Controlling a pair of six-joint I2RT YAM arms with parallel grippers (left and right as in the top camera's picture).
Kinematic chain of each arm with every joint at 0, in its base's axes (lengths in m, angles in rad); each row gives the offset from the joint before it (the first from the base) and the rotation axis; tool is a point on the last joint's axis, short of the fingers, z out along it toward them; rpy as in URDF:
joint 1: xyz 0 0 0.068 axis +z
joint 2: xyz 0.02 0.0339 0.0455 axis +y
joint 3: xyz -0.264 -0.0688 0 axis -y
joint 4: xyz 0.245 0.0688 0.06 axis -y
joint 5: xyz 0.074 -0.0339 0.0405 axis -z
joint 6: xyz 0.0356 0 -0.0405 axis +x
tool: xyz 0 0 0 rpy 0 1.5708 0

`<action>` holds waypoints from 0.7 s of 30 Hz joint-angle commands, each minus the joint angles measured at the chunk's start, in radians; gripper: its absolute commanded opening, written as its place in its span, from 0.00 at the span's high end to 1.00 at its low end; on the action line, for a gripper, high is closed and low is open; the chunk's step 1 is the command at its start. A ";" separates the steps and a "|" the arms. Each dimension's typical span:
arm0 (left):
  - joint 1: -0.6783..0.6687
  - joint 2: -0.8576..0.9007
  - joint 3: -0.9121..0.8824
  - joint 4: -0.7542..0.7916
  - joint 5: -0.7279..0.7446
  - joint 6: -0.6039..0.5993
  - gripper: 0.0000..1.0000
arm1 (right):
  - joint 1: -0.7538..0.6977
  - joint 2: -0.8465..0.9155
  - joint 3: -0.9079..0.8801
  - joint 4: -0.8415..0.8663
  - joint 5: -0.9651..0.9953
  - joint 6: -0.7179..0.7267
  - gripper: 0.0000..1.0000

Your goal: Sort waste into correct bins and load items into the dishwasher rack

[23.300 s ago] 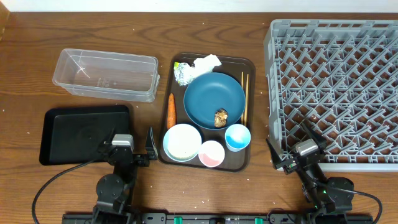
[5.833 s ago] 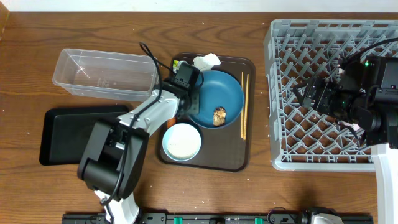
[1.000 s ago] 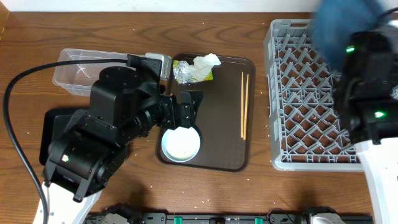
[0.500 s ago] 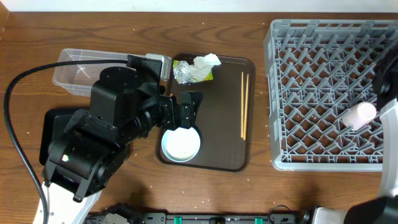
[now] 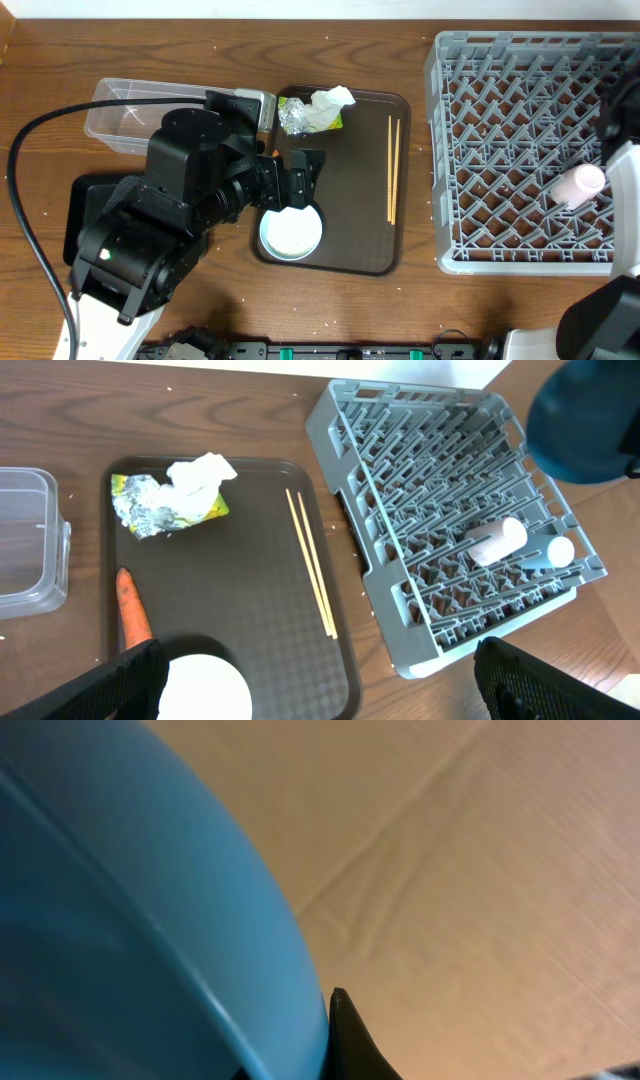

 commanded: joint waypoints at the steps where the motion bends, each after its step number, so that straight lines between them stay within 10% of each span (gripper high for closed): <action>1: 0.002 -0.005 0.010 -0.006 0.009 0.003 0.02 | 0.033 0.031 0.009 0.005 -0.005 -0.013 0.99; 21: 0.002 0.006 0.010 -0.025 0.005 0.010 0.02 | 0.095 0.198 0.009 0.050 0.050 -0.058 0.99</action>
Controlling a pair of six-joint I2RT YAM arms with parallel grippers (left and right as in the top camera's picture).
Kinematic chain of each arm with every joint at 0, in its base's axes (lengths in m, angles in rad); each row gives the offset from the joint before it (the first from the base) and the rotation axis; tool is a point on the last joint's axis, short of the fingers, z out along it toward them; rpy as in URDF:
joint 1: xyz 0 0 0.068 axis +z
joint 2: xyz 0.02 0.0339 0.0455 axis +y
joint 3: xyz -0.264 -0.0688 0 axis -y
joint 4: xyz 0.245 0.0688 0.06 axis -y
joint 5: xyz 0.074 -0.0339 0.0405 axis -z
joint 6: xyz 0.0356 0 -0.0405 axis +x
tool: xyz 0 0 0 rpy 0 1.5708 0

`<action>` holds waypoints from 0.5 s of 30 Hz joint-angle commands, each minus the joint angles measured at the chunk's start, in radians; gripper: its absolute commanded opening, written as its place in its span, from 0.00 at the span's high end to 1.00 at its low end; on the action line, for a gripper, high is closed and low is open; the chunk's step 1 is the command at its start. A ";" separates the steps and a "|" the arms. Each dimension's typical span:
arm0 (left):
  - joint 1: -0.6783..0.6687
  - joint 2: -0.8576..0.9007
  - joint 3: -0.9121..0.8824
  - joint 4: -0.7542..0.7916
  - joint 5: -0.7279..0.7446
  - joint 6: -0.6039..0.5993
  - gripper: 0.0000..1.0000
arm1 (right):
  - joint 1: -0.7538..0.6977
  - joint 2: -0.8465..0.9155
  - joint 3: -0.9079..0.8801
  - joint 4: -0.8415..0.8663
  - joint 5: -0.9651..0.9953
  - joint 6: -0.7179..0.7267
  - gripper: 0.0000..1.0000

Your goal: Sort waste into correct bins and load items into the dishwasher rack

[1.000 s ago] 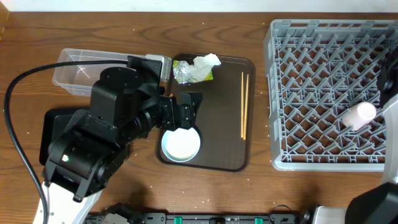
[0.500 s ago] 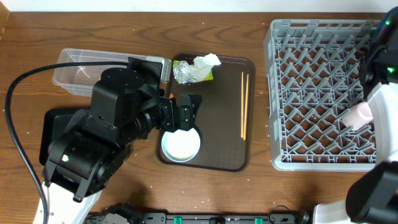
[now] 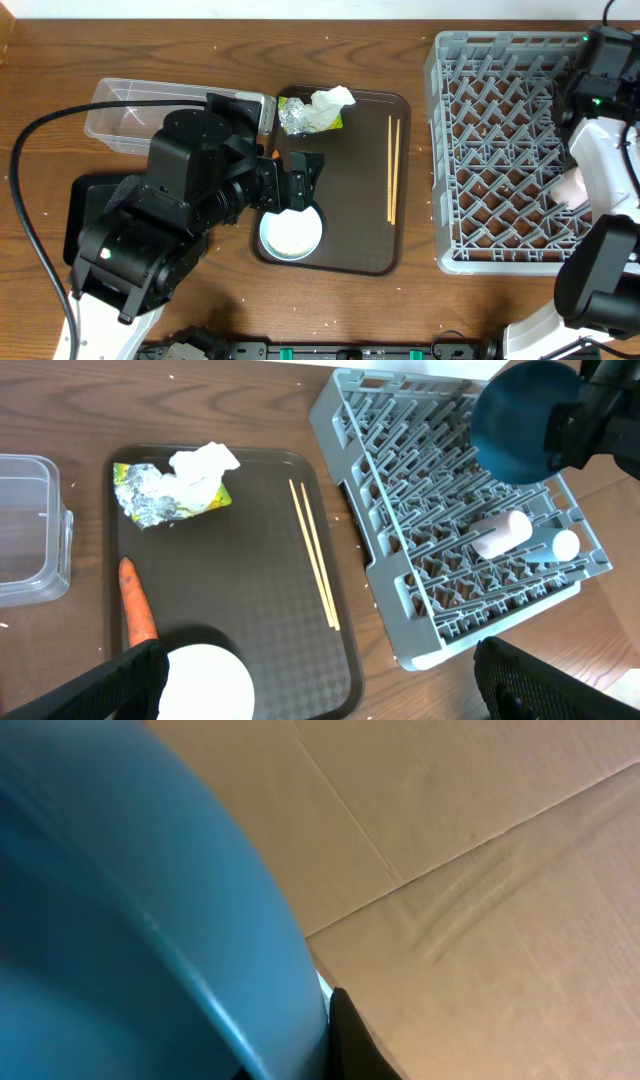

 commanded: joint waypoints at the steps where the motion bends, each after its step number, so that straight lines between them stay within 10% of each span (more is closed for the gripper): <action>1: 0.002 0.004 0.010 -0.003 0.005 0.010 0.02 | 0.014 0.009 0.009 0.006 0.017 -0.003 0.99; 5: 0.002 0.004 0.010 -0.006 0.005 0.010 0.02 | 0.015 0.009 0.009 -0.019 0.005 -0.003 0.98; 10: 0.002 0.005 0.010 -0.006 0.005 0.010 0.02 | 0.032 0.009 0.009 -0.098 -0.040 -0.004 0.38; 15: 0.002 0.005 0.010 -0.017 0.005 0.010 0.02 | 0.039 0.008 0.009 -0.147 -0.183 -0.003 0.18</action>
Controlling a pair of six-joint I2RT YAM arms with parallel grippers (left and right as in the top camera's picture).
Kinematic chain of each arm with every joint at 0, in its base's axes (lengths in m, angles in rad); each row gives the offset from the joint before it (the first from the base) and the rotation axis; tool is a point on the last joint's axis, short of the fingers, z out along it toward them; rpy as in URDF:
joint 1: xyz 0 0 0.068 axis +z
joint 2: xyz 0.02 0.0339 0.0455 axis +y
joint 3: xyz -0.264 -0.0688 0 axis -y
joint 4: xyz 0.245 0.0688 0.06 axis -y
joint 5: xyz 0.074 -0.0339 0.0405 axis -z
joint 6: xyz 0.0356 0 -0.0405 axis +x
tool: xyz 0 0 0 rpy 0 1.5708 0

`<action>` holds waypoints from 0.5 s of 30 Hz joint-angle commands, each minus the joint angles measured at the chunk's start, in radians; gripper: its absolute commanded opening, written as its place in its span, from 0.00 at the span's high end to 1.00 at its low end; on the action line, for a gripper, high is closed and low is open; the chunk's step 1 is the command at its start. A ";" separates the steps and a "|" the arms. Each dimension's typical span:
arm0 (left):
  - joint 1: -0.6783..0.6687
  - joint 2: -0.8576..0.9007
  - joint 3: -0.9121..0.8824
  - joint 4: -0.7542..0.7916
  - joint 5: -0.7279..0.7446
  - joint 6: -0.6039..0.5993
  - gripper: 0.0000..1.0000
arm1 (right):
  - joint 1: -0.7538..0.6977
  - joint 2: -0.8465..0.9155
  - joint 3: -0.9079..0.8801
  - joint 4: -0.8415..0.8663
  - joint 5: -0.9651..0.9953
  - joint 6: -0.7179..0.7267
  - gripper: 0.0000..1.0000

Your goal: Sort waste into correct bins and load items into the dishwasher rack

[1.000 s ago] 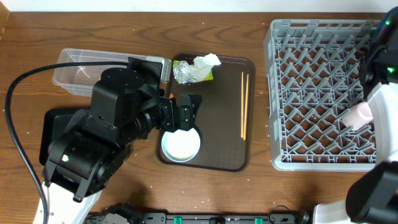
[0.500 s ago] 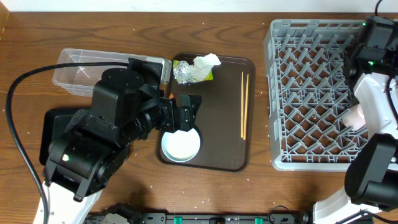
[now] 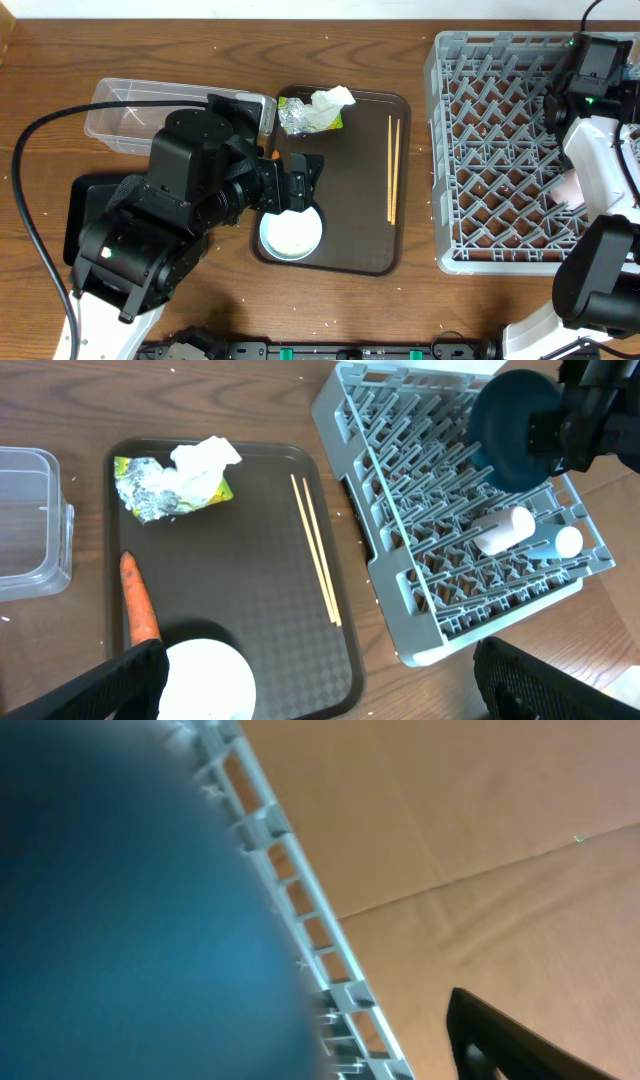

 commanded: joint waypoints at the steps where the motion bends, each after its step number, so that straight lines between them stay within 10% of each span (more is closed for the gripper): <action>1: 0.002 0.003 0.010 -0.006 0.006 0.010 0.02 | 0.016 0.007 0.009 -0.008 -0.108 0.003 0.16; 15: 0.002 0.003 0.010 -0.024 -0.008 0.010 0.02 | 0.037 -0.142 0.009 -0.081 -0.394 0.074 0.02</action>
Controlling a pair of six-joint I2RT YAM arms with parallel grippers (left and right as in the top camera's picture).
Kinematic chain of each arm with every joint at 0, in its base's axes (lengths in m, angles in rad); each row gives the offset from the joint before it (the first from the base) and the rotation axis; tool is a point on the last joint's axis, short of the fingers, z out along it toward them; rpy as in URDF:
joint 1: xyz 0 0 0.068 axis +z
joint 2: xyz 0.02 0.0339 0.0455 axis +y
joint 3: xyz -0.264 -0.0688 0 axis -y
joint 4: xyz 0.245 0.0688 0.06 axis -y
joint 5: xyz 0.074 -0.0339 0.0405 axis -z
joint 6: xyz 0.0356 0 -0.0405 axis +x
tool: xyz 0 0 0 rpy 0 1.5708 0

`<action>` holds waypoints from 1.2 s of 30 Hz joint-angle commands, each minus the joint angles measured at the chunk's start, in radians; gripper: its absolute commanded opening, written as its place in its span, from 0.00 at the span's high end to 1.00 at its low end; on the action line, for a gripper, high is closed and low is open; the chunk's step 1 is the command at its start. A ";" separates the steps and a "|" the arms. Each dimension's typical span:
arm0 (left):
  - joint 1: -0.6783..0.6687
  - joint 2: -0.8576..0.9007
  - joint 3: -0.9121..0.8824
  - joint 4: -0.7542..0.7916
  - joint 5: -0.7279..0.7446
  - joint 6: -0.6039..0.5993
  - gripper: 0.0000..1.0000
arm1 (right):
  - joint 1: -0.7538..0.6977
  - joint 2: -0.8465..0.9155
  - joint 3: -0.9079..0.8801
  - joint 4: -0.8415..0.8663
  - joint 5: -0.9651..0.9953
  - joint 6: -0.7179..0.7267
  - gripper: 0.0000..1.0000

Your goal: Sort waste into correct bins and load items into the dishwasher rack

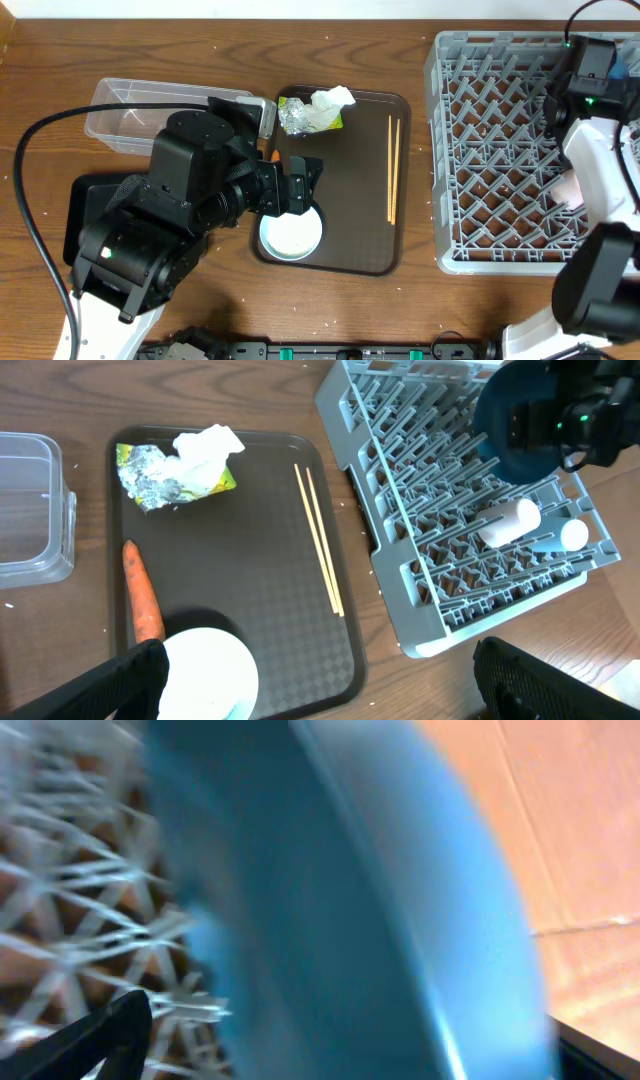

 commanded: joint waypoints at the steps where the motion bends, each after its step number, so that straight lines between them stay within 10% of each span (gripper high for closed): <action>1: 0.002 0.003 0.010 0.000 -0.019 0.010 0.02 | 0.023 -0.123 0.009 -0.009 -0.130 0.060 0.01; 13: 0.003 -0.016 0.010 -0.013 -0.040 0.129 0.02 | 0.207 -0.388 0.009 -0.349 -0.648 0.402 0.18; 19: 0.005 -0.050 0.010 -0.146 -0.312 0.142 0.02 | 0.372 -0.340 -0.001 -0.529 -0.915 0.473 0.30; 36: 0.005 -0.012 0.007 -0.389 -0.395 0.001 0.02 | 0.616 -0.020 -0.013 -0.443 -0.743 0.721 0.54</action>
